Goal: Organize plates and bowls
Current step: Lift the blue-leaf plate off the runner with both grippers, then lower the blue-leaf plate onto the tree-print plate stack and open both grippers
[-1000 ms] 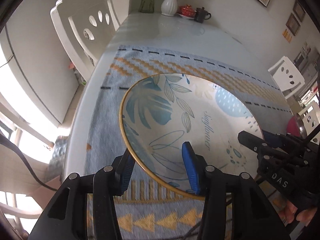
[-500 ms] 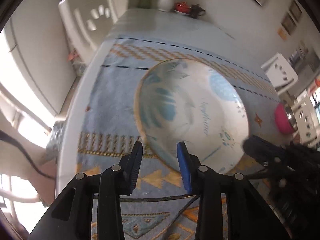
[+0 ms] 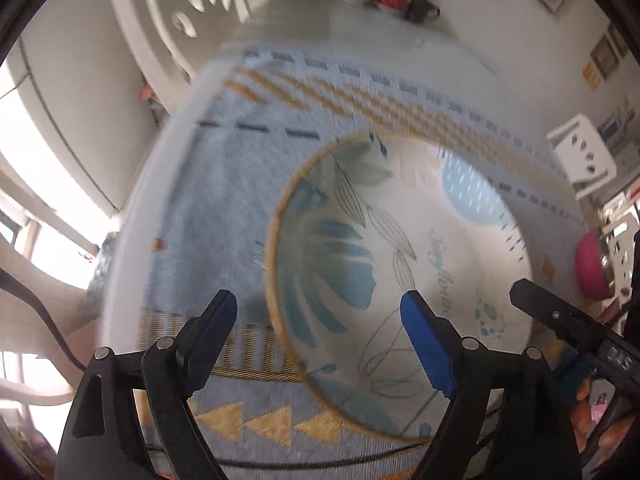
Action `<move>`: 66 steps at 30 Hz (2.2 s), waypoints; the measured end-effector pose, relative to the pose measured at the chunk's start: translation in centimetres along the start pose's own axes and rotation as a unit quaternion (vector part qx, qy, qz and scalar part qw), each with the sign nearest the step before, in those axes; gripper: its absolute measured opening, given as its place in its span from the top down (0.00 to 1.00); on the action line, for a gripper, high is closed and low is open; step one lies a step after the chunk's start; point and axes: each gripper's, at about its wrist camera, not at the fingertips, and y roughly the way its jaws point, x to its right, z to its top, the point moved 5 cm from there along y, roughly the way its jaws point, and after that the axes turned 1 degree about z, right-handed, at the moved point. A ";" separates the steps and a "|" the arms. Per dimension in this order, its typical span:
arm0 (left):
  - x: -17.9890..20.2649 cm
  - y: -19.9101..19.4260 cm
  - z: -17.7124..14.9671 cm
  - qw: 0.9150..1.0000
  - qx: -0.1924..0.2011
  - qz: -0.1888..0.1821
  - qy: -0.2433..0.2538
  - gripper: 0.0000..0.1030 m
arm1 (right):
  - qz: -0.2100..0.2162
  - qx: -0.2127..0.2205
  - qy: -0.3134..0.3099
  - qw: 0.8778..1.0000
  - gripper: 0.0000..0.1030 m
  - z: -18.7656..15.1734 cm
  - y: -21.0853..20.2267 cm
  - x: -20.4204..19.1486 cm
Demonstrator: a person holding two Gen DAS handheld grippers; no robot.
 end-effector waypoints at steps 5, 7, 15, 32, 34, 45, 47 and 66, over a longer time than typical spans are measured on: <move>1.9 0.9 0.0 0.998 0.054 0.031 0.019 0.26 | 0.041 0.003 -0.036 0.998 0.31 -0.9 2.6 -2.0; 2.0 0.8 -0.1 0.998 0.049 0.040 0.013 0.26 | 0.031 -0.001 -0.039 0.999 0.41 -0.9 2.6 -2.1; 3.2 -3.4 -1.2 0.995 0.088 0.036 0.038 0.39 | -0.064 0.037 -0.091 0.993 0.73 -1.2 0.4 -1.8; 7.0 -11.1 -4.2 0.984 0.149 0.024 0.094 0.39 | -0.081 0.122 -0.094 0.985 0.75 -4.1 -9.3 -1.8; 7.1 -11.9 -4.8 0.984 0.150 0.018 0.096 0.39 | -0.083 0.130 -0.086 0.984 0.76 -4.7 -10.2 -1.7; 8.4 -15.5 -10.8 0.980 0.165 -0.002 0.111 0.39 | -0.096 0.159 -0.071 0.980 0.76 -10.4 -16.1 -1.9; 8.7 -15.7 -12.2 0.980 0.158 -0.006 0.118 0.39 | -0.099 0.158 -0.064 0.980 0.76 -11.9 -16.8 -1.6; 9.9 -16.4 -22.7 0.984 0.117 -0.011 0.136 0.39 | -0.125 0.127 -0.014 0.984 0.76 -23.8 -20.2 1.3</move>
